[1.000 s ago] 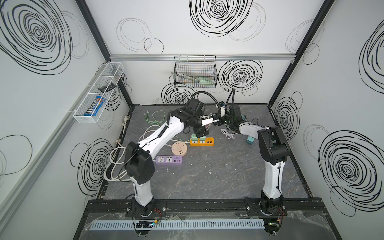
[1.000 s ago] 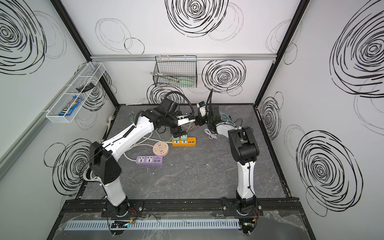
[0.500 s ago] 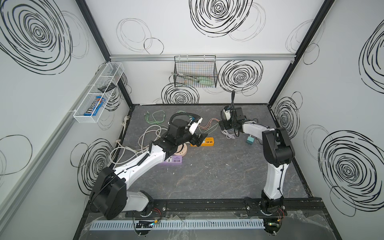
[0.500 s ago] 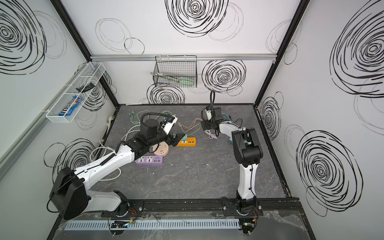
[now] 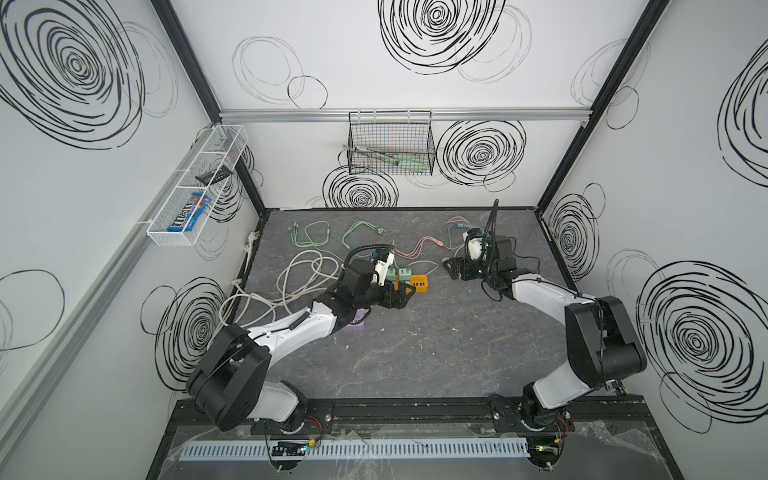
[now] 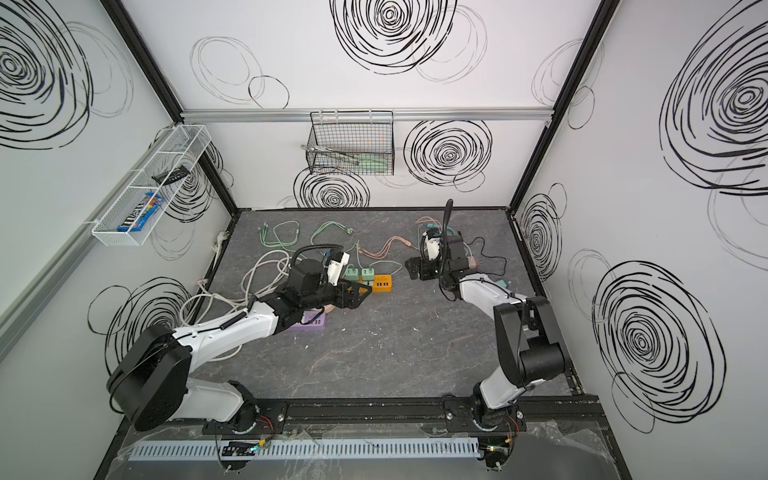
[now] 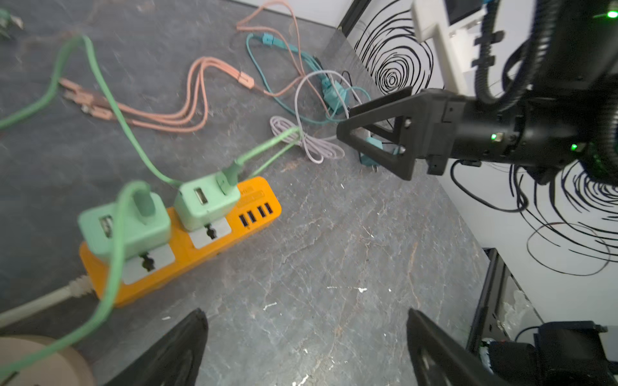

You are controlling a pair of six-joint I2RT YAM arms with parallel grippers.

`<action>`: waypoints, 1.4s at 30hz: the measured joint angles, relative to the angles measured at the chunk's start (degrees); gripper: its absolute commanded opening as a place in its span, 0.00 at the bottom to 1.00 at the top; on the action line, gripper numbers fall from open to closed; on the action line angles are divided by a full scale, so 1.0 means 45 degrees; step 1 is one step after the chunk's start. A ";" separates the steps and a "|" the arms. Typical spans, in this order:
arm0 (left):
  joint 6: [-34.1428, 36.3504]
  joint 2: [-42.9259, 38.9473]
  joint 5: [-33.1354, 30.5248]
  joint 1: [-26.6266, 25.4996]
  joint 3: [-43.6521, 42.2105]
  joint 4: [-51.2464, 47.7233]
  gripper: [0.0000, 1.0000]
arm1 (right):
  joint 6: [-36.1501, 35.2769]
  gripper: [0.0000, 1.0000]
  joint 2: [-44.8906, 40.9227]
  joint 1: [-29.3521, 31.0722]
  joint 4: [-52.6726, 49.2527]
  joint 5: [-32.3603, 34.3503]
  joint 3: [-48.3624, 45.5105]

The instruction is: Insert the plug

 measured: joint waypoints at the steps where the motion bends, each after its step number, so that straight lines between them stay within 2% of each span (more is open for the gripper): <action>1: -0.0243 0.0151 0.0112 -0.0029 -0.0058 0.0141 0.96 | 0.0661 0.82 -0.0418 0.0083 0.0471 -0.0189 -0.0617; 5: -0.1010 0.0816 0.0384 -0.0034 -0.0121 0.0753 0.96 | 0.2399 0.69 -0.1506 0.0505 0.1875 -0.0500 -0.2535; 10: -0.1593 0.1515 0.0418 -0.0024 -0.0121 0.1137 0.96 | 0.3274 0.64 -0.1579 0.1175 0.2302 -0.0782 -0.3181; 14: -0.1855 0.1875 0.0408 0.0044 -0.0117 0.1175 0.96 | 0.3502 0.43 -0.1326 0.1685 0.2710 -0.0942 -0.3206; 18: -0.1948 0.2186 0.0340 0.0180 -0.0102 0.1185 0.96 | 0.3507 0.26 -0.0330 0.2084 0.2866 -0.1098 -0.3123; 27: -0.2064 0.3191 -0.0131 0.0568 0.0092 0.1477 0.96 | 0.3502 0.01 0.2429 0.2725 0.2846 -0.0928 -0.1651; 42: -0.1982 0.4906 -0.0661 0.1093 0.1477 0.2016 0.96 | 0.4410 0.00 0.4629 0.3157 0.3959 0.0262 -0.0063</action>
